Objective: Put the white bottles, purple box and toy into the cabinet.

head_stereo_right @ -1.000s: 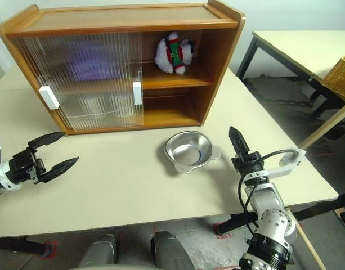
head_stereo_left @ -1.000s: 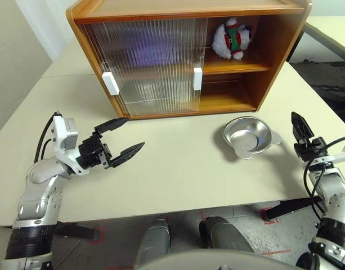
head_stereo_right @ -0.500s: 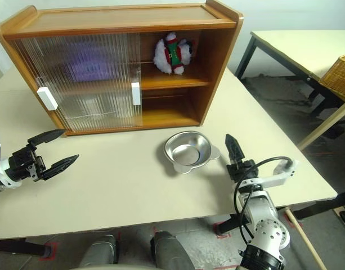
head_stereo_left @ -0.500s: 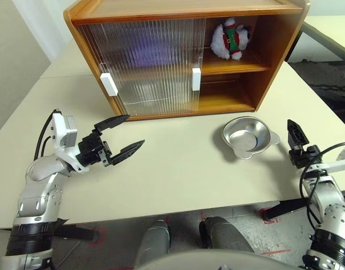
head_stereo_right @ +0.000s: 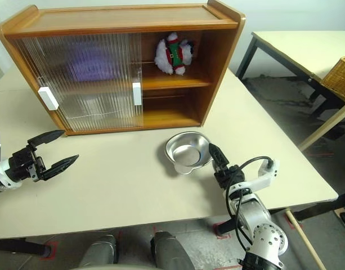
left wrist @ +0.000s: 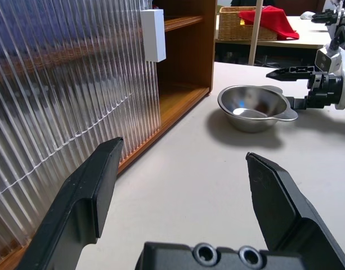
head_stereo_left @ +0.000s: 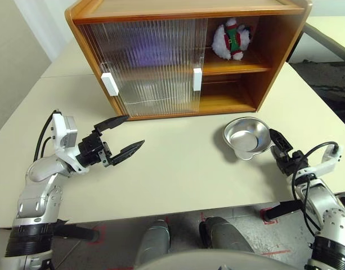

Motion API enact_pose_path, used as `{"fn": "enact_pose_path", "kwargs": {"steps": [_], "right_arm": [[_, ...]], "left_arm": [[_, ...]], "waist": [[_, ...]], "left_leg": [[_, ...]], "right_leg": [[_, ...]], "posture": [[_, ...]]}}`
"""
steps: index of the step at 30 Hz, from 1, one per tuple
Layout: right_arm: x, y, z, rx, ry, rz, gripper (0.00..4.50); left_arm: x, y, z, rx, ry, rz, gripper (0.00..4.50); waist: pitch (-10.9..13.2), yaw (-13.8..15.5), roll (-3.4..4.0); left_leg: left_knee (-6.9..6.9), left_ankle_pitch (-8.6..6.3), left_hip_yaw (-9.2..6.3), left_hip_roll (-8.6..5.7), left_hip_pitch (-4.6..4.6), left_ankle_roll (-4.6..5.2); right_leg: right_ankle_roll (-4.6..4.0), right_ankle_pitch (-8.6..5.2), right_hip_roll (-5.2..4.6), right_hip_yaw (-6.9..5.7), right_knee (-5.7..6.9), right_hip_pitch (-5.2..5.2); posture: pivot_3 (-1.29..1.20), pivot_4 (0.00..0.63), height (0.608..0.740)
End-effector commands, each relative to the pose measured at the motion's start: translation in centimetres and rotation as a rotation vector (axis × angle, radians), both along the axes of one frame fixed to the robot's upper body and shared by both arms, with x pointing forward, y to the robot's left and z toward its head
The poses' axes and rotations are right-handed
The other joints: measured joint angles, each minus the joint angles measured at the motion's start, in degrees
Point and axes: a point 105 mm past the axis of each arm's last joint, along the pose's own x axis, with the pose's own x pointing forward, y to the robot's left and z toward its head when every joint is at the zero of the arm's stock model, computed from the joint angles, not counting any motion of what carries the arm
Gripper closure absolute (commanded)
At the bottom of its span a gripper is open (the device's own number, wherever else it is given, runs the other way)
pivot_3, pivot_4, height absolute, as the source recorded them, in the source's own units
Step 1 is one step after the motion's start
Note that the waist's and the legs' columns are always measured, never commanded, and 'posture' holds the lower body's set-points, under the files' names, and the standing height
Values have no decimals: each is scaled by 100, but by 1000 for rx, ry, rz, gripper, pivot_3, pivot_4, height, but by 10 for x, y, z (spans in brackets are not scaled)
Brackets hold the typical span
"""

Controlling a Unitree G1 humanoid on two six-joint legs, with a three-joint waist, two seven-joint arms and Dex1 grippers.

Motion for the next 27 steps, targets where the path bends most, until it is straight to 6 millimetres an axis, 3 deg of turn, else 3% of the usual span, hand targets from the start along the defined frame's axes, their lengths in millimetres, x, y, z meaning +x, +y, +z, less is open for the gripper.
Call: {"fn": "enact_pose_path", "kwargs": {"steps": [1, 3, 12, 19, 27], "right_arm": [[3, 5, 3, 17, -14, 13, 409], [4, 6, 6, 18, -27, 22, 948], [0, 8, 10, 25, -50, 31, 4395], [4, 8, 17, 38, -66, 42, 4484], [10, 27, 37, 96, -112, 186, 4484]], "left_arm": [[-1, -1, 0, 15, 2, -1, 0], [-1, -1, 0, 15, 1, -1, 0], [0, -3, 0, 12, 4, -8, 0], [0, -3, 0, 14, 7, -11, 0], [2, -3, -1, 19, 11, -11, 0]], "waist": [[0, -6, 0], [-1, -3, 1], [-4, -5, -1], [-22, -2, -25], [-24, -5, -28]], "left_leg": [[0, -1, 1, 0, -3, -2], [0, -2, 1, 0, -11, -2], [0, -5, -1, -2, -20, -4], [1, -5, -14, 0, -19, -4], [0, -8, -18, -1, -29, -9]], "right_leg": [[0, 0, 0, 0, 0, -4], [0, -1, 0, 0, 0, -11], [-4, -7, 1, 0, 0, -16], [9, -17, -1, 0, 0, -10], [3, -22, -2, 1, 0, -14]], "posture": [[-21, 54, 740], [-25, 52, 740], [-36, 58, 740], [-42, 58, 740], [-44, 60, 740]]}}
